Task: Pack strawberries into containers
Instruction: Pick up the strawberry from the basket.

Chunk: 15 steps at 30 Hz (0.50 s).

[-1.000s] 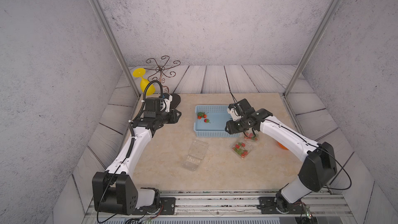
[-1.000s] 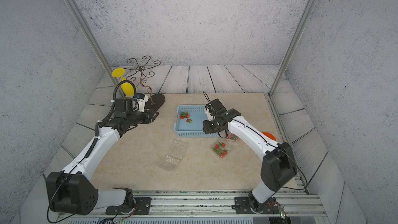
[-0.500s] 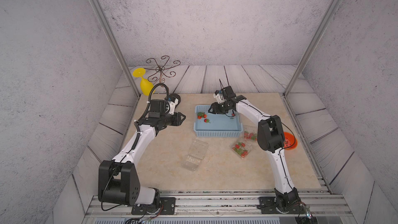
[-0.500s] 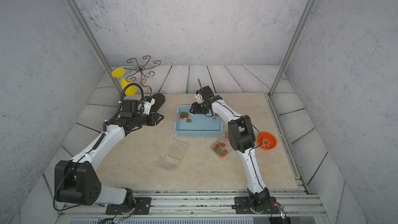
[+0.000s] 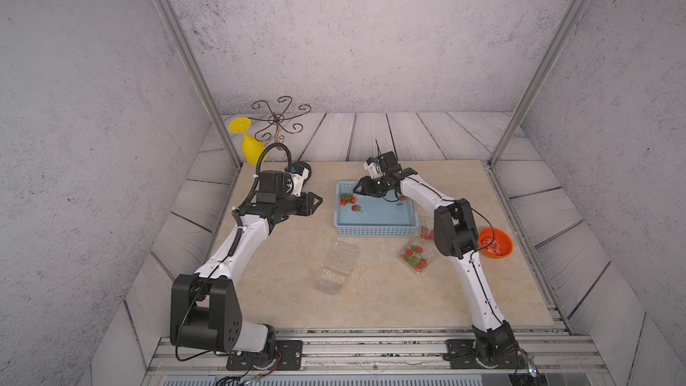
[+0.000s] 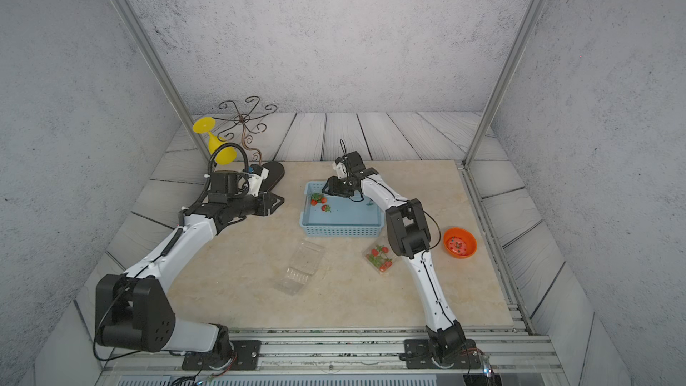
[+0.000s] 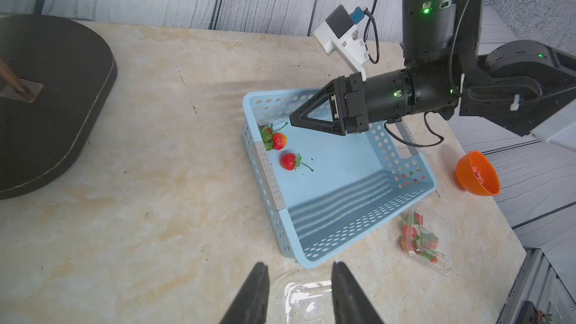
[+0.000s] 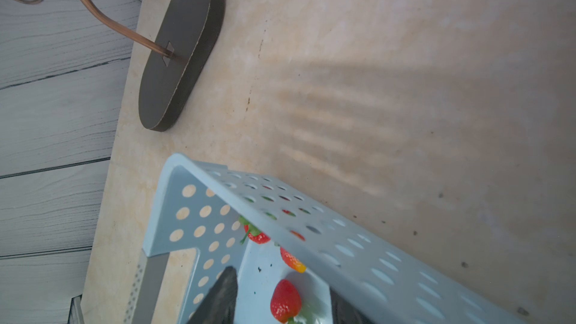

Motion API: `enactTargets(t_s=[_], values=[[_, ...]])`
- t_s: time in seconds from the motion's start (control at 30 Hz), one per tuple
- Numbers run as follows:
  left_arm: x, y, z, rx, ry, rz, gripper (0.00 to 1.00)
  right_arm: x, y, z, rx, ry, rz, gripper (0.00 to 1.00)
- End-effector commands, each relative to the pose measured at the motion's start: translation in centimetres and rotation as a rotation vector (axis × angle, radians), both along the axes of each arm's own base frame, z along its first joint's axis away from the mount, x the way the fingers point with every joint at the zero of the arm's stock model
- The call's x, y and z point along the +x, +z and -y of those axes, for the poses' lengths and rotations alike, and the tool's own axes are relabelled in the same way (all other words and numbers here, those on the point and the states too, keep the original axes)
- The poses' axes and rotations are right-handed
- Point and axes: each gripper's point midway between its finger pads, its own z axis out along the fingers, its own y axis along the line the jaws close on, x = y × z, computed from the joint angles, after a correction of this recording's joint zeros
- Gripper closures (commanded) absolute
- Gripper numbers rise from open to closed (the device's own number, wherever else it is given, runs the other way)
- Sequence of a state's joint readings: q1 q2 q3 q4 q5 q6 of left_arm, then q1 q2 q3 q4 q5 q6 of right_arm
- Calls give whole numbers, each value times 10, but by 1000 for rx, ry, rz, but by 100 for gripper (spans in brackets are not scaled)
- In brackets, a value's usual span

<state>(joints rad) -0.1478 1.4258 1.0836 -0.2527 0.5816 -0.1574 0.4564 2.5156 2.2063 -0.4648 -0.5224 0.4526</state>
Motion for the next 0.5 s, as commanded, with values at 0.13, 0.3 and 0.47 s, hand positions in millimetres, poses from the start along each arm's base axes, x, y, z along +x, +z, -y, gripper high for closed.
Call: enactTargets(t_s=[0.13,0.3,0.47], values=[[-1,-3,2,-10,-16,-2,62,4,-33,0,5,-15,-52,52],[-1,-5,2,-9,-15,-7,62,5,-40,0,-3,-16,-53,53],[-1,-4,2,-8,-16,-5,62,9,-44,-2,0,-20,-52,55]])
